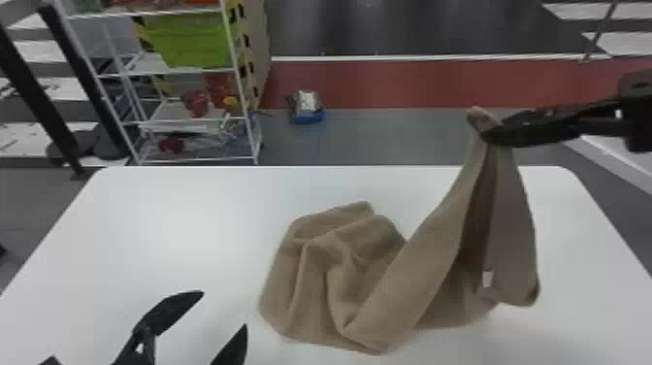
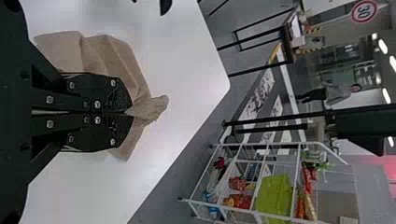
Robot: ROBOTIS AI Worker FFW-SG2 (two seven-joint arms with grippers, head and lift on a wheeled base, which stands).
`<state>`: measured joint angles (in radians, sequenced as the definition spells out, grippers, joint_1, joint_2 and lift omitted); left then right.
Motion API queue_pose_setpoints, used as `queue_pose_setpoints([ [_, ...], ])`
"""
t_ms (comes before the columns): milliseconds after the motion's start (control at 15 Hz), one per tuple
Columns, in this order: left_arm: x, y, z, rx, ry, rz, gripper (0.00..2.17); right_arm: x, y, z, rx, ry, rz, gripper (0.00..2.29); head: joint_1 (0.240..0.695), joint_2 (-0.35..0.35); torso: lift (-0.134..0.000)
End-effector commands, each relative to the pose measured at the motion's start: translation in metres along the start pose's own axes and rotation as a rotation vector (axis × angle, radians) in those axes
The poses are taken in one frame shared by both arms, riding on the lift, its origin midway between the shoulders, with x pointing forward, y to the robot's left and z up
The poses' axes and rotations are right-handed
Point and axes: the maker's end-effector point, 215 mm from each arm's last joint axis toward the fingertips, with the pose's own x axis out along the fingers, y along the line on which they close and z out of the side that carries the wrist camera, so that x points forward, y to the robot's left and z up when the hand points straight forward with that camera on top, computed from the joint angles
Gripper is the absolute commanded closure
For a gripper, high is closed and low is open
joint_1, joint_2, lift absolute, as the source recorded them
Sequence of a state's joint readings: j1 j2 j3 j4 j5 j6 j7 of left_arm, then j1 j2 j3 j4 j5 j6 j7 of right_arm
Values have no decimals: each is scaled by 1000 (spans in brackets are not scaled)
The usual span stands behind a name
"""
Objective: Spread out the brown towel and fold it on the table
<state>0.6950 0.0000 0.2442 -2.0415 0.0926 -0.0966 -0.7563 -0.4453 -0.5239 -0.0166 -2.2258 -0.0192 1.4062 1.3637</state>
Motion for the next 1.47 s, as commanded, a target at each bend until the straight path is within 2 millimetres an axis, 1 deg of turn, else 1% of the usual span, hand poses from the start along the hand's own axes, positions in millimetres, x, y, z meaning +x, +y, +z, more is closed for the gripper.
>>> queue_pose_setpoints([
  [0,18,-36,-1,-65,3,-53,144,21,23,25,-10,-66,78,1301,695,35,-124],
  [133,31,-58,-1,-98,12,-57,144,44,49,42,-13,-103,156,1301,695,30,-124],
  [267,45,-79,-3,-133,27,-52,144,63,75,64,-48,-127,219,1301,695,42,-124],
  [333,51,-86,0,-134,22,-35,144,71,85,73,-66,-132,240,1301,695,48,-124],
  [400,58,-96,5,-144,15,-13,140,79,95,88,-99,-141,256,1301,695,57,-124],
  [467,62,-102,9,-158,7,10,140,89,98,97,-112,-134,261,1301,695,65,-124],
  [533,66,-108,11,-168,5,35,140,94,103,110,-124,-139,269,1301,695,81,-124],
  [733,74,-115,16,-190,0,104,137,96,106,149,-165,-170,260,1301,695,94,-124],
  [933,78,-121,15,-203,5,144,137,98,104,171,-182,-179,241,1301,695,102,-124],
  [1067,84,-137,17,-210,10,159,137,102,102,184,-165,-184,232,1301,695,102,-124],
  [1267,90,-167,14,-206,32,105,137,108,98,202,-171,-190,182,1301,681,82,-124],
  [1400,98,-183,7,-198,57,86,137,113,99,212,-156,-188,179,1301,676,65,-124],
])
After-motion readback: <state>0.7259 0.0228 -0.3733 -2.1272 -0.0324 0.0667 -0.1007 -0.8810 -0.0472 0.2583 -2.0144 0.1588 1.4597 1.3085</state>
